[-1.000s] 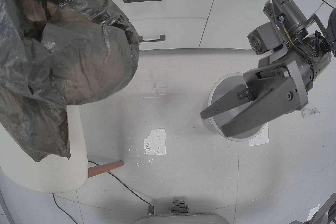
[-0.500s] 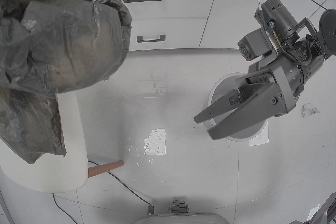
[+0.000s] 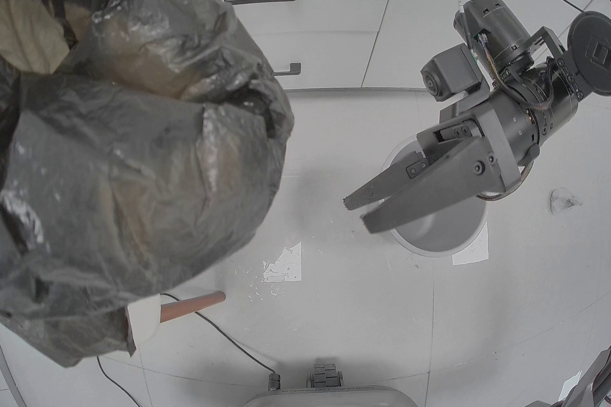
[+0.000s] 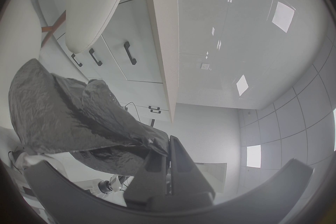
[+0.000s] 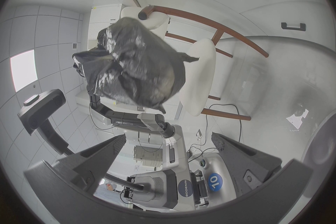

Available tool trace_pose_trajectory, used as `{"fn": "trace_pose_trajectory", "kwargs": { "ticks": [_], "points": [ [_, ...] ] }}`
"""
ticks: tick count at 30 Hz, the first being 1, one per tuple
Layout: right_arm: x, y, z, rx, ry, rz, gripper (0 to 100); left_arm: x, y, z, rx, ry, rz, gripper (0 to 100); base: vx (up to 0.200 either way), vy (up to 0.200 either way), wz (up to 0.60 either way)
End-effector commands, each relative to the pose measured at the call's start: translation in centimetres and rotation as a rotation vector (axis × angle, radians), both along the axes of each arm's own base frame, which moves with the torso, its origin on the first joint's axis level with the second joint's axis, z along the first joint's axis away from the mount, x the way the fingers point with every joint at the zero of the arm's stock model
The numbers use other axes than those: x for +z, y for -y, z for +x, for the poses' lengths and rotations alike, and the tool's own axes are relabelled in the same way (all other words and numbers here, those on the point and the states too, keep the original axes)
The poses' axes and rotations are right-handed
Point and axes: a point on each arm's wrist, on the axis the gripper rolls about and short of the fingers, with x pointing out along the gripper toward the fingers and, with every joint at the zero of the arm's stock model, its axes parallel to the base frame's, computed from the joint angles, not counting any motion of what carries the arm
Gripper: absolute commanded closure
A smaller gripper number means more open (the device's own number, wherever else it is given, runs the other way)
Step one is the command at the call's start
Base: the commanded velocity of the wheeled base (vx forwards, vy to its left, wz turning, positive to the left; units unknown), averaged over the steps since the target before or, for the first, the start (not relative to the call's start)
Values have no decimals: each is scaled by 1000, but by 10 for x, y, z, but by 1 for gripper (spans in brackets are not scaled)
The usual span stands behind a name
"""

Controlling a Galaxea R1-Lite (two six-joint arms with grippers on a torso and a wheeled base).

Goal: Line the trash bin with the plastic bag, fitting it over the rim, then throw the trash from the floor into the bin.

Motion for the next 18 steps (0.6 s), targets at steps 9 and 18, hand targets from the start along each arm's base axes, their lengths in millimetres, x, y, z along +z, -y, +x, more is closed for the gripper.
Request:
{"fn": "trace_pose_trajectory", "kwargs": {
  "ticks": [9,18],
  "points": [
    [-1,-8,9,1,10,5,0,5,-1,12,-96,57,84,100,0,0,0],
    [-2,-8,10,0,10,3,0,6,-3,32,-146,89,122,100,0,0,0]
  ]
}}
